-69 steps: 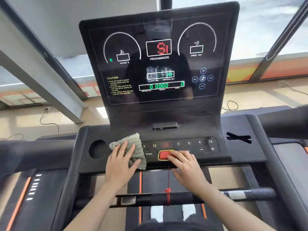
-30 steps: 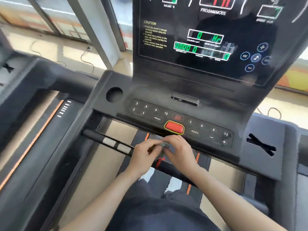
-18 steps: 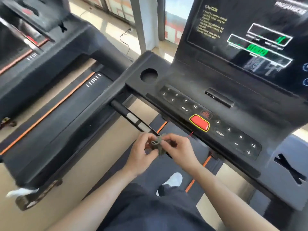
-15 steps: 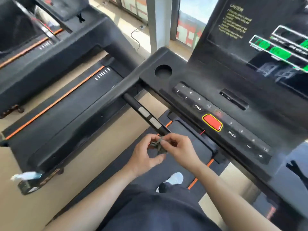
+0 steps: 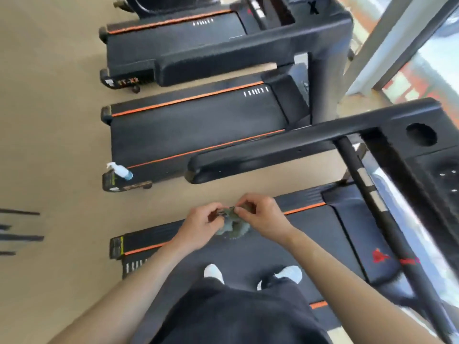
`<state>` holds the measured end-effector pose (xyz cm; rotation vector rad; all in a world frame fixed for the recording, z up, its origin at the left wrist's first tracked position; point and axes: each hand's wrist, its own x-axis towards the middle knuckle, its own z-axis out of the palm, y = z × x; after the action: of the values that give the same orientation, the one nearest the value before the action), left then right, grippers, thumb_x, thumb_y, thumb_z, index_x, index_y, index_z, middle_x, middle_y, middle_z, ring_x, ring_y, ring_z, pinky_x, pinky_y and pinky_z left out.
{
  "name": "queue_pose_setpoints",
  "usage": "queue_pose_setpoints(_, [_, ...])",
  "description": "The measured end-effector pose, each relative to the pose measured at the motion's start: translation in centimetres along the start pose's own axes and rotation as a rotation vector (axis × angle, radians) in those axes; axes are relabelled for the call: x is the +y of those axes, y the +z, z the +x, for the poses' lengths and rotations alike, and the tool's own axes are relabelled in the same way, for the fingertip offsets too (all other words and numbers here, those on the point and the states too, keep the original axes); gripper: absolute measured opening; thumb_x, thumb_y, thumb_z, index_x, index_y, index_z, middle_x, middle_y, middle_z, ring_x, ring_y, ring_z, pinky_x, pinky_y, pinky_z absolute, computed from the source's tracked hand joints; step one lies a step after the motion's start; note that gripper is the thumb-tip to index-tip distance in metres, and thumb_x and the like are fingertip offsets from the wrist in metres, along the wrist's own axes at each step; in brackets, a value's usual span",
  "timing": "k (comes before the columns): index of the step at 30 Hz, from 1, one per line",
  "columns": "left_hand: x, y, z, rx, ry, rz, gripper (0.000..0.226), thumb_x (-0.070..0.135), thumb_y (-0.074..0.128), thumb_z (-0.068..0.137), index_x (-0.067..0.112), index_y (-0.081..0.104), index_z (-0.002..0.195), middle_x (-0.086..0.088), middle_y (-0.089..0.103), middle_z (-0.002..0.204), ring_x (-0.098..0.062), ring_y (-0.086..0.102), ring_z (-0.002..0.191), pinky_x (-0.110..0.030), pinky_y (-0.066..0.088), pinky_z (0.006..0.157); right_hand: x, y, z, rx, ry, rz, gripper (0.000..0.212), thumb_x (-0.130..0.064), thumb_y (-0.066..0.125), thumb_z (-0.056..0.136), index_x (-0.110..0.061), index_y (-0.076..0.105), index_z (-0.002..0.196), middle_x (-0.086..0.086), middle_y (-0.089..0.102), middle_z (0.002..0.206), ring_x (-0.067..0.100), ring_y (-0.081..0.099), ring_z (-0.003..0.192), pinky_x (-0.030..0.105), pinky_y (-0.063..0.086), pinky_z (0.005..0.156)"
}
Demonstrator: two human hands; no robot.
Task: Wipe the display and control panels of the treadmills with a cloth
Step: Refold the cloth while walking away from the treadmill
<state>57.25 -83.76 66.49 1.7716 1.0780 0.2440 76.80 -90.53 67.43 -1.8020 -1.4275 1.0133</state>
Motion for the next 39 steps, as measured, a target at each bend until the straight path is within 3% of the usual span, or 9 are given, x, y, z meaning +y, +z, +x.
queue_pose_setpoints(3, [-3.8, -5.2, -1.5, 0.086, -0.068, -0.076, 0.033, 0.011, 0.055, 0.098, 0.037, 0.064, 0.08, 0.024, 0.064, 0.072, 0.002, 0.055, 0.07, -0.024, 0.043, 0.068, -3.8, 4.8, 3.8, -0.113, -0.072, -0.052, 0.009, -0.019, 0.075, 0.083, -0.014, 0.068, 0.086, 0.001, 0.066, 0.078, 0.018, 0.057, 0.072, 0.028, 0.045, 0.069])
queue_pose_setpoints(7, [-8.2, -11.5, -2.7, 0.249, -0.148, -0.185, 0.021, 0.023, 0.055, 0.098, 0.03, 0.074, 0.103, 0.015, 0.075, 0.097, -0.002, 0.066, 0.094, -0.021, 0.05, 0.085, -8.1, 10.0, 9.0, -0.197, -0.178, -0.138, 0.015, -0.012, 0.076, 0.079, -0.014, 0.072, 0.094, -0.003, 0.068, 0.089, 0.011, 0.054, 0.08, 0.017, 0.039, 0.075])
queue_pose_setpoints(11, [-11.0, -16.7, -2.6, 0.412, -0.194, -0.19, 0.033, 0.005, 0.056, 0.101, 0.036, 0.068, 0.098, 0.03, 0.072, 0.088, 0.011, 0.063, 0.085, -0.012, 0.047, 0.081, -10.8, 14.0, 15.1, -0.254, -0.276, -0.196, 0.013, -0.011, 0.076, 0.079, -0.014, 0.073, 0.091, 0.001, 0.068, 0.089, 0.014, 0.055, 0.081, 0.025, 0.043, 0.078])
queue_pose_setpoints(16, [-14.0, -21.9, -0.6, 0.614, -0.307, -0.208, 0.02, 0.018, 0.057, 0.097, 0.019, 0.072, 0.109, 0.002, 0.074, 0.101, -0.01, 0.065, 0.093, -0.025, 0.05, 0.084, -13.2, 17.9, 23.0, -0.351, -0.293, -0.205, 0.004, -0.012, 0.069, 0.086, -0.015, 0.07, 0.088, -0.003, 0.064, 0.083, 0.014, 0.05, 0.073, 0.02, 0.032, 0.066])
queue_pose_setpoints(22, [-15.8, -26.8, 1.9, 0.795, -0.383, -0.193, 0.024, 0.0, 0.056, 0.099, 0.018, 0.072, 0.106, 0.008, 0.067, 0.101, 0.016, 0.059, 0.089, -0.004, 0.041, 0.079, -17.1, 21.3, 31.3, -0.476, -0.275, -0.17, 0.008, -0.013, 0.066, 0.088, -0.018, 0.071, 0.09, -0.001, 0.069, 0.084, 0.016, 0.057, 0.073, 0.032, 0.048, 0.073])
queue_pose_setpoints(25, [-17.7, -29.4, 2.8, 0.852, -0.409, -0.179, 0.024, 0.001, 0.059, 0.098, 0.017, 0.074, 0.108, 0.013, 0.064, 0.101, 0.011, 0.058, 0.091, -0.004, 0.04, 0.078, -19.1, 23.1, 34.8, -0.53, -0.269, -0.177, 0.009, -0.012, 0.068, 0.085, -0.022, 0.069, 0.085, -0.001, 0.069, 0.081, 0.019, 0.062, 0.074, 0.033, 0.051, 0.075])
queue_pose_setpoints(31, [-23.3, -37.5, 4.4, 0.937, -0.435, -0.234, 0.041, 0.005, 0.065, 0.095, 0.046, 0.066, 0.092, 0.018, 0.067, 0.096, 0.007, 0.059, 0.082, -0.008, 0.043, 0.074, -23.6, 29.3, 41.3, -0.557, -0.274, -0.199, 0.022, -0.009, 0.072, 0.08, -0.03, 0.065, 0.075, -0.016, 0.061, 0.067, 0.003, 0.054, 0.061, 0.022, 0.044, 0.064])
queue_pose_setpoints(35, [-28.5, -43.4, 4.9, 0.95, -0.473, -0.256, 0.021, 0.009, 0.069, 0.093, 0.029, 0.073, 0.097, 0.017, 0.065, 0.091, 0.01, 0.058, 0.08, -0.008, 0.041, 0.072, -26.9, 34.7, 45.9, -0.577, -0.146, -0.158, 0.009, -0.005, 0.069, 0.086, -0.013, 0.067, 0.082, 0.011, 0.067, 0.076, 0.021, 0.065, 0.055, 0.029, 0.054, 0.056])
queue_pose_setpoints(39, [-35.1, -49.4, 6.0, 0.883, -0.485, -0.189, 0.011, 0.016, 0.067, 0.096, 0.026, 0.072, 0.099, 0.007, 0.066, 0.091, 0.002, 0.058, 0.078, -0.013, 0.04, 0.071, -30.1, 40.7, 50.3, -0.577, -0.077, -0.103, 0.013, 0.002, 0.064, 0.088, -0.01, 0.064, 0.083, 0.018, 0.065, 0.074, 0.012, 0.062, 0.051, 0.026, 0.052, 0.05])
